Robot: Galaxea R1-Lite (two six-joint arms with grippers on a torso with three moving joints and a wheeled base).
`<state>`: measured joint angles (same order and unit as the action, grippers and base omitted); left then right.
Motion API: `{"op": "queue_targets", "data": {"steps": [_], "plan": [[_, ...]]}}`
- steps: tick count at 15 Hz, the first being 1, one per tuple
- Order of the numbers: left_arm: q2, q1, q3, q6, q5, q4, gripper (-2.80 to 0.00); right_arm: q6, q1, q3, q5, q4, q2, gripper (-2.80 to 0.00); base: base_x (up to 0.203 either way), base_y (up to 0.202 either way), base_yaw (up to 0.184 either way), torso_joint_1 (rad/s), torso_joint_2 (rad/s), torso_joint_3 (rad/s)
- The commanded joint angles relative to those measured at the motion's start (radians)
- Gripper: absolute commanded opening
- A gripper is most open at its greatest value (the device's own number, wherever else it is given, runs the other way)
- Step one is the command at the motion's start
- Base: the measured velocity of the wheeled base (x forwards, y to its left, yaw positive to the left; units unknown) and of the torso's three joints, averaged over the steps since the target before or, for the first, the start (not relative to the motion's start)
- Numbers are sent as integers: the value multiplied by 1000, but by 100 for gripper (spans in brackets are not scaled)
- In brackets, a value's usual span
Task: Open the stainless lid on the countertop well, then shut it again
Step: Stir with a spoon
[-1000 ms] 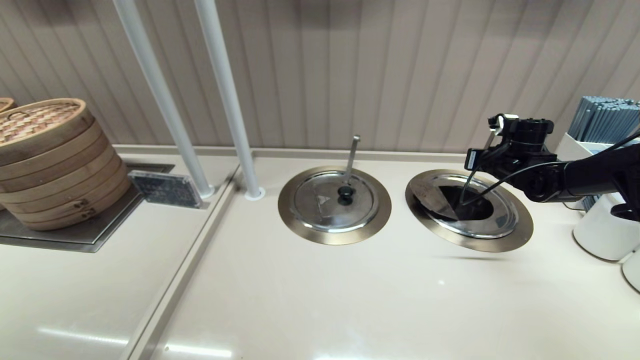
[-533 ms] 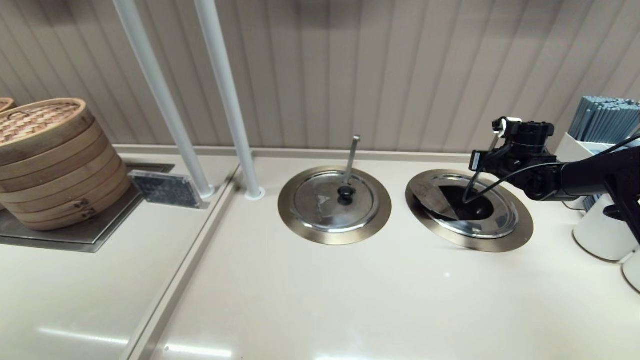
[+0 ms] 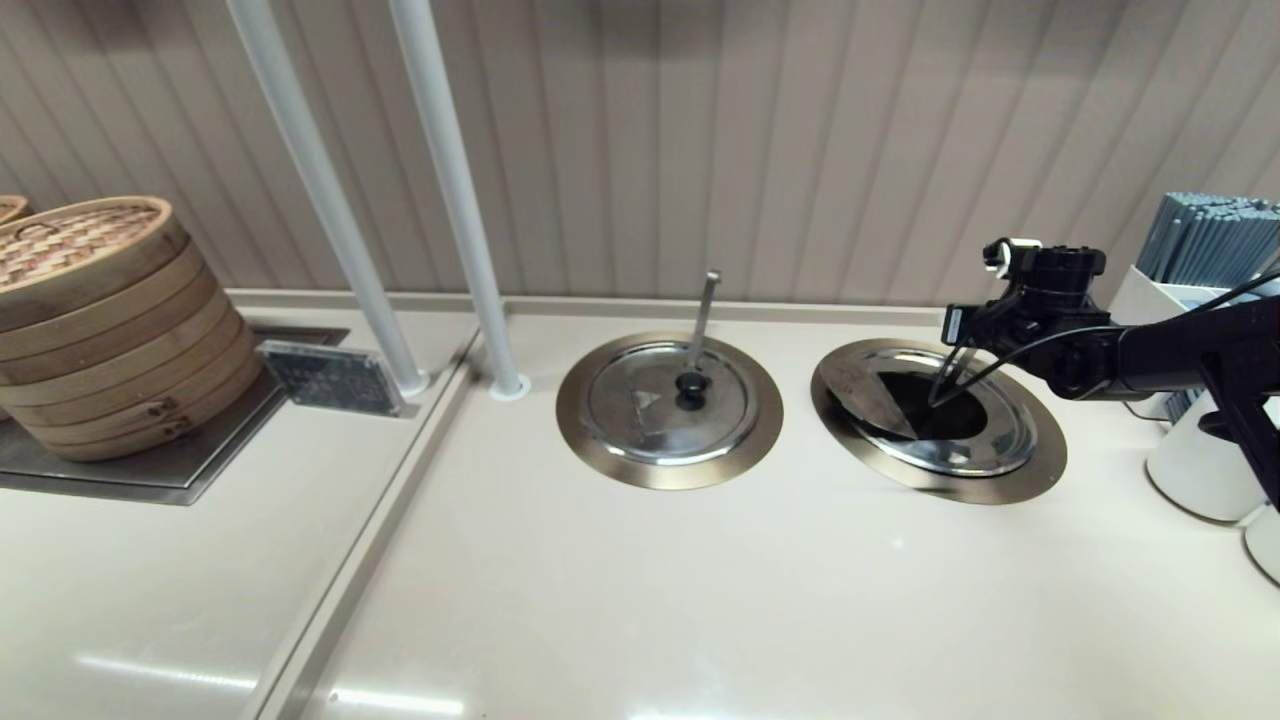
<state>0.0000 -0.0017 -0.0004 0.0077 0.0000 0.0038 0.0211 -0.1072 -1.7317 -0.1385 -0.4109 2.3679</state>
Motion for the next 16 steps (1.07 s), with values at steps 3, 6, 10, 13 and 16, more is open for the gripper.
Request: {"op": "queue_targets", "data": {"steps": [3,6,10,13,16], "plan": [[0,0,-1,-1,0,-1,-280,2,1,23,-3,-2,-18,0,0,0,0,0,0,0],[0,0,0,0,0,-1,-280,6,20,121,-9,-5,-68,0,0,0,0,0,0,0],[0,0,-1,0,0,0,-280,14,51,256,-38,-8,-149,0,0,0,0,0,0,0],[0,0,0,0,0,0,-280,17,47,330,-49,-8,-185,0,0,0,0,0,0,0],[0,0,0,0,0,-1,-280,23,31,345,-49,-8,-198,0,0,0,0,0,0,0]]}}
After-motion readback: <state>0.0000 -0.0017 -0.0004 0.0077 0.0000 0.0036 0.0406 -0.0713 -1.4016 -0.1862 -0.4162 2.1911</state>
